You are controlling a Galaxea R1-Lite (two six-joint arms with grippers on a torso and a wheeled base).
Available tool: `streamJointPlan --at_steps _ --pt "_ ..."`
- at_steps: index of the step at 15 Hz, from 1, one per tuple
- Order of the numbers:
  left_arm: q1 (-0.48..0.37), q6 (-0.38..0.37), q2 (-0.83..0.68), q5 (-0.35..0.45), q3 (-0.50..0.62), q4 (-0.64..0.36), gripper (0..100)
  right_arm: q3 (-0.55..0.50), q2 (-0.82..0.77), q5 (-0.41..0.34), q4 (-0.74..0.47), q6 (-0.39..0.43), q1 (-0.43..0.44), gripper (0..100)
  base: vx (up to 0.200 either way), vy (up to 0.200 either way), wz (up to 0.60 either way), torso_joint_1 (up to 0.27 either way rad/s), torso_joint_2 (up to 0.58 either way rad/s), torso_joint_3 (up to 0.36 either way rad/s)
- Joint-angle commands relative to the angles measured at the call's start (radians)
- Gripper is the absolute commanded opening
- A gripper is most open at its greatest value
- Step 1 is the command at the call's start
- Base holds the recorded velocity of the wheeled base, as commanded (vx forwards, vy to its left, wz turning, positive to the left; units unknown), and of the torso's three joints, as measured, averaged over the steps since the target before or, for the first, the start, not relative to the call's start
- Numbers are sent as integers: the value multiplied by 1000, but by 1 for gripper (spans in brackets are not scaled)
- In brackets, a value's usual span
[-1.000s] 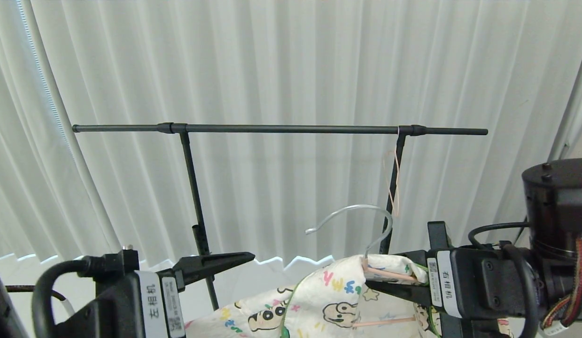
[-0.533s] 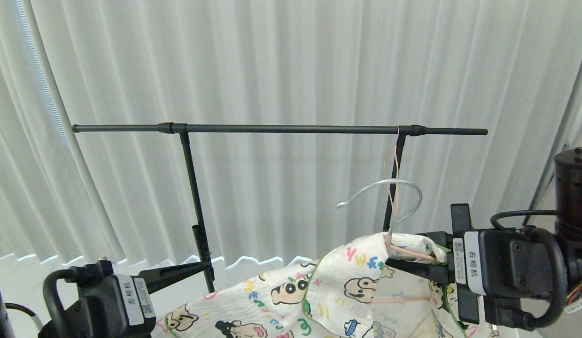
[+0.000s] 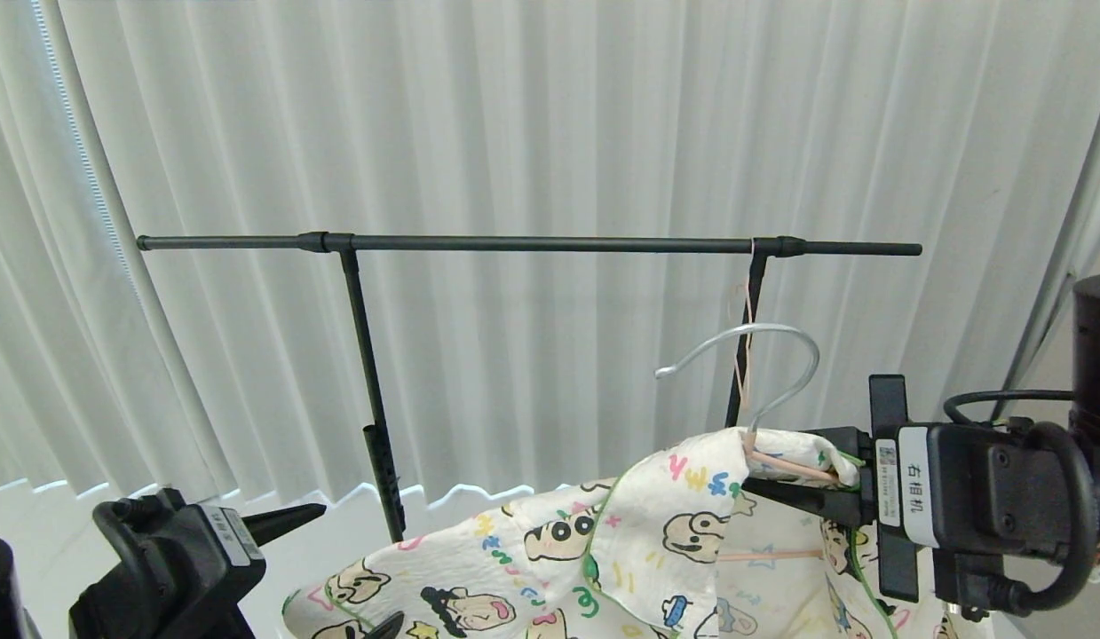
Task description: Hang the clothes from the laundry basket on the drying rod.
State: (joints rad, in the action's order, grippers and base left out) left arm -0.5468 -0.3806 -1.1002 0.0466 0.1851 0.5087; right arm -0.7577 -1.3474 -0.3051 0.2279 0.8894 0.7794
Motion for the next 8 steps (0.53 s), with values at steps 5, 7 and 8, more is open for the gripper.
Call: streamJointPlan --at_steps 5,7,8 --pt "5 0 -32 -1 4 1 0 3 14 6 1 2 0 0 0 0 0 0 0 0" --pt "27 0 -29 -7 4 1 0 6 25 23 -2 0 0 0 0 0 0 0 0 0" --pt "54 0 -26 -7 4 1 0 9 28 26 -4 0 -2 0 0 0 0 0 0 0"
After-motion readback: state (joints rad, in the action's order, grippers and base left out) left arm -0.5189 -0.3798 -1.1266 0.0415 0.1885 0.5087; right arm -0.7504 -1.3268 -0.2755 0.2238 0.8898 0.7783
